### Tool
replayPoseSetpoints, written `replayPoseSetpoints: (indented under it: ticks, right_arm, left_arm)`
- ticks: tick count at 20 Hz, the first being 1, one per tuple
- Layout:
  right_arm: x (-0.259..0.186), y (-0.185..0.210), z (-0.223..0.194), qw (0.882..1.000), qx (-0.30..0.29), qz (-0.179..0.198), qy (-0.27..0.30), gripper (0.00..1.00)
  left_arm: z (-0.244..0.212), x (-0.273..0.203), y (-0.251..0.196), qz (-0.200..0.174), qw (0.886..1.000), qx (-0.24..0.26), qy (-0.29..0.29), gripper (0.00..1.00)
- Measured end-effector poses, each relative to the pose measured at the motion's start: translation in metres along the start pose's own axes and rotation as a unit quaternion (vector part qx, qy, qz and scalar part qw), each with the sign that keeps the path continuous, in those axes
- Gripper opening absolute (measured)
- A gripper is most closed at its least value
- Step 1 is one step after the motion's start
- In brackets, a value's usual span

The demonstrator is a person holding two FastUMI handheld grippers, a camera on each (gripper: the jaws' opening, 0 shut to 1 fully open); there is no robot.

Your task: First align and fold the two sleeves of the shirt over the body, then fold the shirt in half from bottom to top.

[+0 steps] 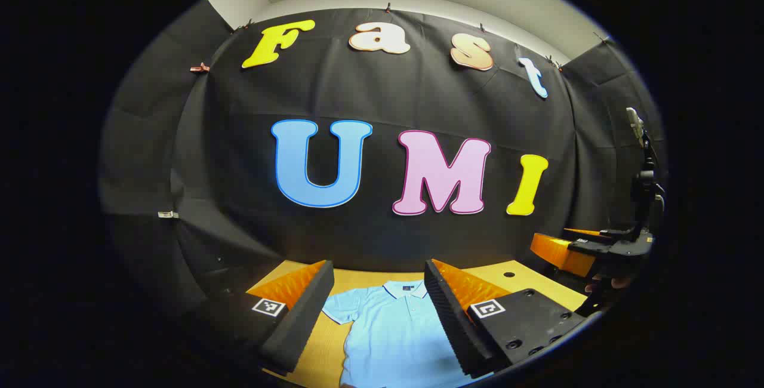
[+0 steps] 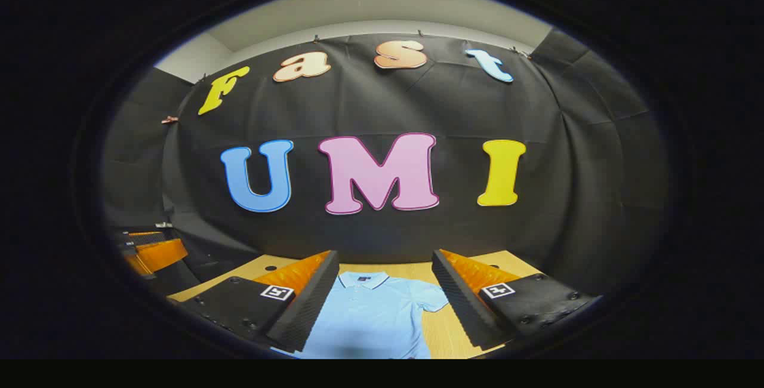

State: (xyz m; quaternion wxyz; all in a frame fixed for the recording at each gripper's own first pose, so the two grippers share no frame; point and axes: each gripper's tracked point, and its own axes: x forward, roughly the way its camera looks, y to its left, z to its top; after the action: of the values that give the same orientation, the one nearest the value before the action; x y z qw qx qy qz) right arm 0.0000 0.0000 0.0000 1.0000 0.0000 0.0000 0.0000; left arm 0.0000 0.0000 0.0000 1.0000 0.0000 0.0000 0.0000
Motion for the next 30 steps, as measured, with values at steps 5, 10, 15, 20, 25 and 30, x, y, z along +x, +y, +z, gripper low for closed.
replayPoseSetpoints:
  ticks: [5, 10, 15, 20, 25, 30]
  right_arm:
    - [0.0, -0.002, -0.001, 1.0, 0.002, -0.004, 0.001, 0.98]
    - [-0.001, -0.002, 0.0, 1.0, 0.001, -0.005, 0.001, 0.98]
    - [0.0, -0.004, -0.001, 1.0, -0.002, -0.009, -0.001, 0.98]
    - [-0.001, -0.008, 0.0, 1.0, 0.001, -0.021, -0.004, 0.98]
    - [-0.004, -0.017, -0.004, 0.999, -0.003, -0.031, -0.003, 0.98]
    - [-0.001, -0.024, -0.01, 0.999, 0.003, -0.042, 0.004, 0.98]
  left_arm:
    - [0.0, 0.003, -0.001, -0.005, 1.0, 0.001, 0.001, 0.97]
    - [0.0, 0.006, -0.002, -0.011, 1.0, 0.001, 0.004, 0.97]
    - [0.0, 0.011, 0.002, -0.007, 1.0, -0.004, -0.002, 0.97]
    - [-0.006, 0.018, 0.005, -0.01, 1.0, -0.015, 0.003, 0.97]
    - [-0.015, 0.026, 0.0, -0.019, 1.0, -0.018, 0.012, 0.97]
    - [-0.019, 0.032, -0.006, -0.028, 0.999, -0.013, 0.017, 0.97]
